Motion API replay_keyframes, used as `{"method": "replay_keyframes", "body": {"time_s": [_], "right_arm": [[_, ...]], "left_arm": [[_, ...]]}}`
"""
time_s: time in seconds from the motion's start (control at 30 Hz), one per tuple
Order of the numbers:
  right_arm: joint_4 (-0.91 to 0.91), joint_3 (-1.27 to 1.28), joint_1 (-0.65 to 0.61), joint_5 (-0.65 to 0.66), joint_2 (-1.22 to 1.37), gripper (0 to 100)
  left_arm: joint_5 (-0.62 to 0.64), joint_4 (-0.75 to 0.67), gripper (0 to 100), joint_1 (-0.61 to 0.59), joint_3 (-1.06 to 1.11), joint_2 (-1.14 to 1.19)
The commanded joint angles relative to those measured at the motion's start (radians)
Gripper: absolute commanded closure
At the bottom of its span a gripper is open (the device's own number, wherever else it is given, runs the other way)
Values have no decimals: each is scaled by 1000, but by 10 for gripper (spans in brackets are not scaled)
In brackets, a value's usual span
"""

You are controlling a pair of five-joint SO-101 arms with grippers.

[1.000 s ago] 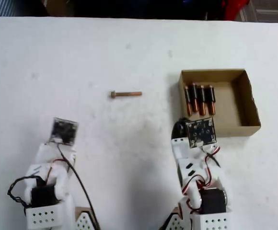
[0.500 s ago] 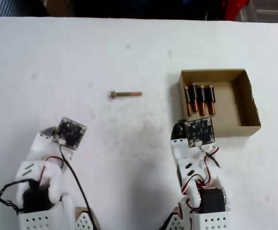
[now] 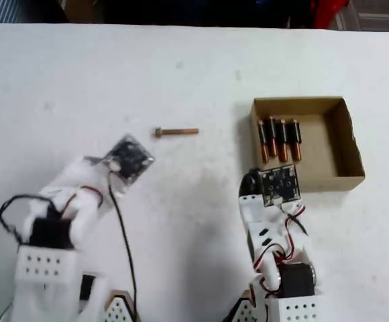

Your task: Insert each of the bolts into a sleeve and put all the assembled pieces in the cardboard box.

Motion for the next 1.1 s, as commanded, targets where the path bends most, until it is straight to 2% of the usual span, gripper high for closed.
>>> {"method": "replay_keyframes", "body": {"time_s": [0.0,0.2,0.4,0.53,0.63,0.8,0.87,1.07], "right_arm": [[-27,-9,2,-2,-8,982],[-27,-9,2,-2,-8,981],[-27,-9,2,-2,-8,981],[-27,-8,2,-2,-8,981],[-27,-8,2,0,-8,981],[-27,-8,2,0,-8,981],[-27,-8,2,0,-8,981],[-27,-8,2,0,-8,981]], "left_arm": [[-64,8,976,41,-109,137],[-161,8,976,50,-279,417],[-169,14,976,51,-512,717],[-173,112,976,71,-713,929],[-236,215,975,105,-875,1081],[-264,319,874,151,-1132,1310],[-262,344,836,162,-1241,1394],[-267,367,832,166,-1539,1647]]}}
